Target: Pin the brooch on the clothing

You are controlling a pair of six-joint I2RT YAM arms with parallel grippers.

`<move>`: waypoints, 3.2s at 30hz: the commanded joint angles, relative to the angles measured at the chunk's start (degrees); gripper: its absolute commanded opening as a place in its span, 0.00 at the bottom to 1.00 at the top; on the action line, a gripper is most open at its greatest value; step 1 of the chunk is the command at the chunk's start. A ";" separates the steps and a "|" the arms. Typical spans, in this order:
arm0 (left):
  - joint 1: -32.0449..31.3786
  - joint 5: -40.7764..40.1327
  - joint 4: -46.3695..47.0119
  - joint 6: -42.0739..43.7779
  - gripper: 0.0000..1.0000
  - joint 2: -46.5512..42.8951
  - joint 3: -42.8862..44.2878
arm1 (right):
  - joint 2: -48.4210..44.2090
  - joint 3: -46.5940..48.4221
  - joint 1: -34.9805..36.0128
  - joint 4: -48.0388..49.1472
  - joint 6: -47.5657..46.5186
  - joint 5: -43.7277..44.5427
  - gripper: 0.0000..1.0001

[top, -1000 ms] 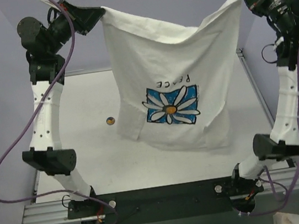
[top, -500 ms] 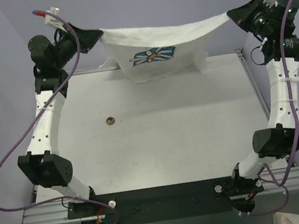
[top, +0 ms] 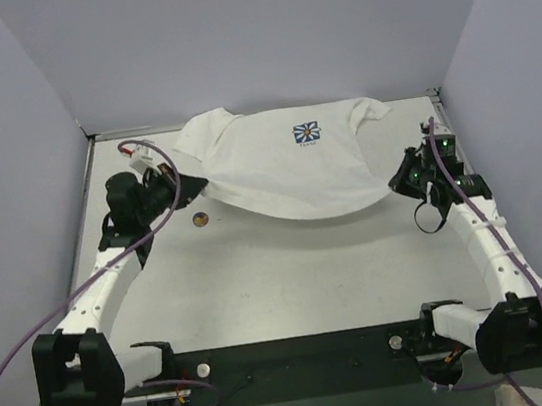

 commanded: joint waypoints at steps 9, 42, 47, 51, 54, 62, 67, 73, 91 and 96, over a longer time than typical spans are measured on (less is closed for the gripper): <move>-10.37 -9.28 -9.79 4.30 0.00 -23.09 -15.43 | -29.97 -9.82 -0.36 -9.82 6.43 7.45 0.00; -11.17 -13.32 -17.01 12.11 0.00 -26.00 25.50 | -39.12 13.45 -0.36 12.39 11.80 -6.70 0.00; -11.17 -13.68 -15.87 13.87 0.00 -25.29 34.21 | -38.86 20.92 -0.28 19.52 11.45 -12.06 0.00; -11.08 -13.41 -15.77 14.58 0.00 -24.42 39.39 | -37.63 23.74 -0.36 20.67 11.18 -11.89 0.00; -11.08 -13.76 -16.65 14.75 0.00 -21.70 41.33 | -36.23 22.69 -0.36 22.77 12.49 -9.70 0.00; -9.07 -14.29 -22.89 14.15 0.00 -4.30 53.90 | -16.21 27.15 -0.36 26.90 9.87 -10.30 0.00; -1.42 -9.37 -18.94 8.87 0.00 6.75 61.27 | 1.87 42.07 -0.45 25.68 7.67 -13.38 0.00; 4.20 -3.14 -20.95 2.46 0.00 25.92 87.26 | 19.56 58.70 -1.15 26.29 10.12 -14.44 0.00; 9.41 -0.75 -6.14 -1.50 0.00 21.93 61.10 | 18.82 45.21 -3.61 32.87 9.07 -10.58 0.00; 7.55 -6.64 -0.04 1.30 0.00 6.39 27.49 | 0.74 13.59 -5.28 32.38 10.83 -5.31 0.00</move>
